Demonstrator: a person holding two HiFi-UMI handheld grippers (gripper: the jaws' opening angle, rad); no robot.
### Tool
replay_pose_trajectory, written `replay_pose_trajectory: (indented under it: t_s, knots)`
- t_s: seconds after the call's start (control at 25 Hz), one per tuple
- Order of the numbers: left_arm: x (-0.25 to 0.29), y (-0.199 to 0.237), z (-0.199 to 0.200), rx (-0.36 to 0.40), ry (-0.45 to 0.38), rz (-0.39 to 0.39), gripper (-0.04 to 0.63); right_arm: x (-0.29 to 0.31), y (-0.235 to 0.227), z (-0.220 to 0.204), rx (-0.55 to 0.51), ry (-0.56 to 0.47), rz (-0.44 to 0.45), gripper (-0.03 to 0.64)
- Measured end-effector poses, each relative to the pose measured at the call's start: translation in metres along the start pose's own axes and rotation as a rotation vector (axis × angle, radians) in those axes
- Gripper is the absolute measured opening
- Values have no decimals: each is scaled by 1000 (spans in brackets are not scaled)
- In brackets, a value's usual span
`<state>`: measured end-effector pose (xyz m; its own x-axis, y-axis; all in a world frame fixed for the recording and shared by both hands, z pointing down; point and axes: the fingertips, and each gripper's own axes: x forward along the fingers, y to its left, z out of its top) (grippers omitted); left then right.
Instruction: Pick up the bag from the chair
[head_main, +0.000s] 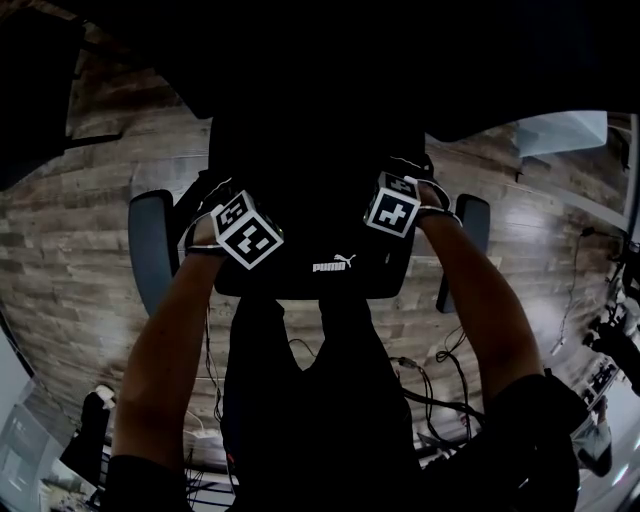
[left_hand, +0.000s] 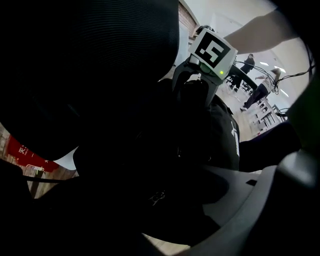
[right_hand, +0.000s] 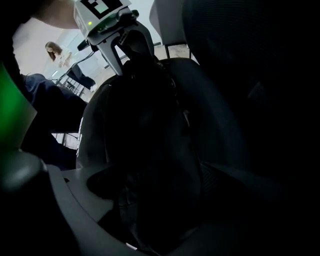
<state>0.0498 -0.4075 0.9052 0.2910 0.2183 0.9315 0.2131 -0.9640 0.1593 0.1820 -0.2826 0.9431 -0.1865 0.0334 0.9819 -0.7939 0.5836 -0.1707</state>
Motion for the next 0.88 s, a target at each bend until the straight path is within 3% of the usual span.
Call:
replay_pose_trajectory:
  t_s: [0.36,0.56,0.88]
  knots:
    - [7,0,-2,-10,18,35,299,9,0,1,29,-11,-12,440]
    - [2,-1,-2,14,12,98,199,1,-3,5,38,-10,-101,297]
    - [-9,-8,-1,44,11,139,143,-13,6,5,78,-19,-161,125]
